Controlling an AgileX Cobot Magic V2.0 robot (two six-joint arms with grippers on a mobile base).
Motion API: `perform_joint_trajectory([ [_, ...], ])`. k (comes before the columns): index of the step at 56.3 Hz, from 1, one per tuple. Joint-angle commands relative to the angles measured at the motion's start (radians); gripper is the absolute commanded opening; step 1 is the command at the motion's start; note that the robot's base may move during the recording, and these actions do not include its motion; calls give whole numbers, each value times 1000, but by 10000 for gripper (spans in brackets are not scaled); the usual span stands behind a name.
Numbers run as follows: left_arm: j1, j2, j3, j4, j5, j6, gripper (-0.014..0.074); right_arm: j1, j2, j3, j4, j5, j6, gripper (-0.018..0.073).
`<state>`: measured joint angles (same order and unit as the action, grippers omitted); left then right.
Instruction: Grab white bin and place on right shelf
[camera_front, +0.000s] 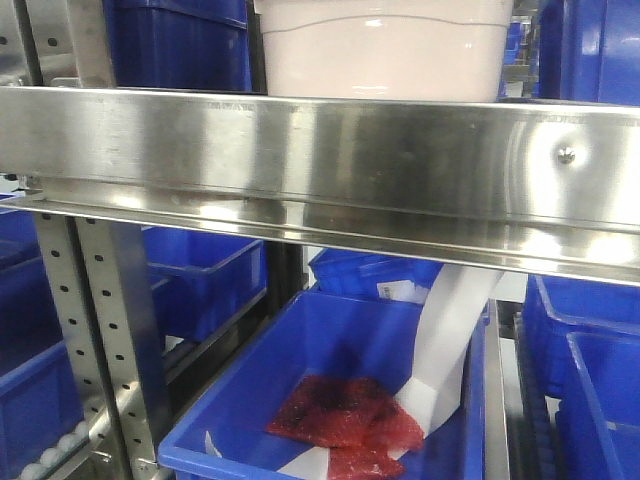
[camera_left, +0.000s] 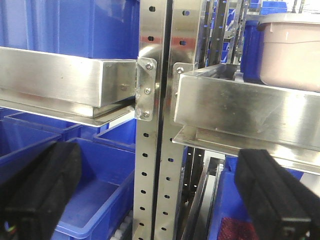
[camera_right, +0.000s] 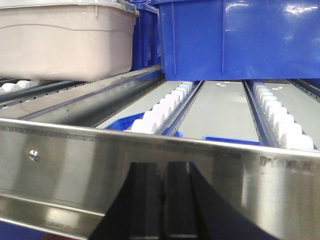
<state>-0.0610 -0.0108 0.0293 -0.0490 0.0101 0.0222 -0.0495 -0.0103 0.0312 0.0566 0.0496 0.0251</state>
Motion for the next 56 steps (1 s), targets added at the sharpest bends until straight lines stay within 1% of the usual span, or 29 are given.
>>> perform_joint_trajectory([
  [1, 2, -11, 6, 0, -95, -4, -119, 1, -22, -24, 1, -80, 2, 74],
  [56, 2, -14, 6, 0, -95, -4, -119, 1, -22, -24, 1, -80, 2, 74],
])
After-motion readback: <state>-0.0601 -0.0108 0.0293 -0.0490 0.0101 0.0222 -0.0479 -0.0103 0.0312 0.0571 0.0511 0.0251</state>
